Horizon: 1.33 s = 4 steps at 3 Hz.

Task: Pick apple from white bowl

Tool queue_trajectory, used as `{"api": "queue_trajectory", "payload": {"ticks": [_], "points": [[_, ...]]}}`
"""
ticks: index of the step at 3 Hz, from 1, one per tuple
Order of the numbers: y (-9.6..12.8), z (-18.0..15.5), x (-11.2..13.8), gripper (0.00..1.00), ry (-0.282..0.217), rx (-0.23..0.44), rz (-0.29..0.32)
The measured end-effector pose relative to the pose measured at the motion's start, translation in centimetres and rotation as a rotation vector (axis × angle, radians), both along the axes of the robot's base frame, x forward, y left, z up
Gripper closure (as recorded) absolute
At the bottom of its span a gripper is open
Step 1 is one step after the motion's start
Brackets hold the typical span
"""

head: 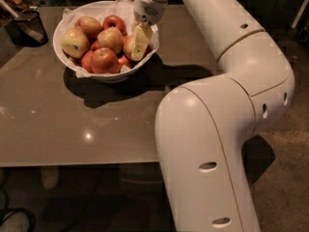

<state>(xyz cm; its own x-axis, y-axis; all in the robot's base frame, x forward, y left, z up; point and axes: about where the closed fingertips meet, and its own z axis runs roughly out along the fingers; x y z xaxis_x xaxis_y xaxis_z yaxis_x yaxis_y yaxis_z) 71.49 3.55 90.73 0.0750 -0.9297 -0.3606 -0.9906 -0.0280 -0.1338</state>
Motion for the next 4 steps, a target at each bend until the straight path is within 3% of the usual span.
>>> {"api": "queue_trajectory", "payload": {"ticks": [2,4], "points": [[0.39,-1.3,0.27,0.29,0.024,0.007,0.01],[0.39,-1.3,0.27,0.75,0.024,0.007,0.01]]}}
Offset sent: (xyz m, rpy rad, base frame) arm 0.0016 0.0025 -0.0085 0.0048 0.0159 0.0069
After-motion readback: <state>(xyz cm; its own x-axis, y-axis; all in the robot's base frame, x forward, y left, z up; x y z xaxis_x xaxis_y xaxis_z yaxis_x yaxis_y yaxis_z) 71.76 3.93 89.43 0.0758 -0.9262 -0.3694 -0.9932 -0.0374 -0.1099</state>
